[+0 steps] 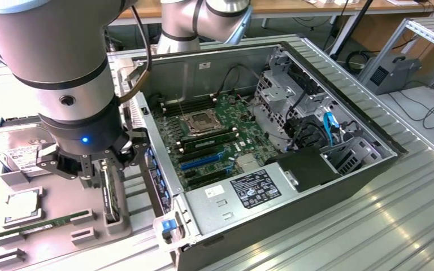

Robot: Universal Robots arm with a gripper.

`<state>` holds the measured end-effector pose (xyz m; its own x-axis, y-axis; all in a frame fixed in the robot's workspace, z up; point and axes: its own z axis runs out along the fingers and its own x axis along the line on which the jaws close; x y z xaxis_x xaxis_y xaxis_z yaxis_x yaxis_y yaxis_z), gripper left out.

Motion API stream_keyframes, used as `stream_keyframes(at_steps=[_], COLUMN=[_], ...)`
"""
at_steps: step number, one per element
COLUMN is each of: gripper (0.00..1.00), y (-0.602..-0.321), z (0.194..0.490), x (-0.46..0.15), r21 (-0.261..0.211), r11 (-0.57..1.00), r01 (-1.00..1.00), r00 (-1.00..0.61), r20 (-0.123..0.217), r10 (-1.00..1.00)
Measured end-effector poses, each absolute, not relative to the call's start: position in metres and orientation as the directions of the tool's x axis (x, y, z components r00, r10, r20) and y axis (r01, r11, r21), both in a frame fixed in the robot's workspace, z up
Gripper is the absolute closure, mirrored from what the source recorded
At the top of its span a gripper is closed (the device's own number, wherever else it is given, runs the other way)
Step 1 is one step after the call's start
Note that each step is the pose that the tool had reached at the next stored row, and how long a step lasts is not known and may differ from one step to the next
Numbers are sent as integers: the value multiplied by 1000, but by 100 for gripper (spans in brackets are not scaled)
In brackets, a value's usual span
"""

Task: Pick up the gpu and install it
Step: 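Pick up the gpu and move the gpu toward the slot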

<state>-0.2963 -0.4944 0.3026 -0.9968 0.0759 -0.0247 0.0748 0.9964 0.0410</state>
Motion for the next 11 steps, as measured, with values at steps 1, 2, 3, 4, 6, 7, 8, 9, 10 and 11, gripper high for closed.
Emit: stream_keyframes(at_steps=[1, 2, 3, 4, 6, 7, 8, 9, 10, 11], gripper=[58, 58, 58, 58, 58, 58, 58, 58, 58, 58], y=[-494, -494, -494, -494, -494, -494, -494, -494, -494, -494], z=[302, 302, 301, 301, 300, 300, 299, 299, 299, 299], x=[-297, -297, -297, -297, -298, -298, -298, -298, -298, -298], r21=[41, 41, 41, 41, 41, 41, 41, 41, 41, 41], r11=[996, 996, 996, 996, 996, 996, 996, 996, 996, 996], r01=[75, 75, 75, 75, 75, 75, 75, 75, 75, 75], r00=[-997, -997, -997, -997, -997, -997, -997, -997, -997, -997], r20=[-25, -25, -25, -25, -25, -25, -25, -25, -25, -25], r10=[76, 76, 76, 76, 76, 76, 76, 76, 76, 76])
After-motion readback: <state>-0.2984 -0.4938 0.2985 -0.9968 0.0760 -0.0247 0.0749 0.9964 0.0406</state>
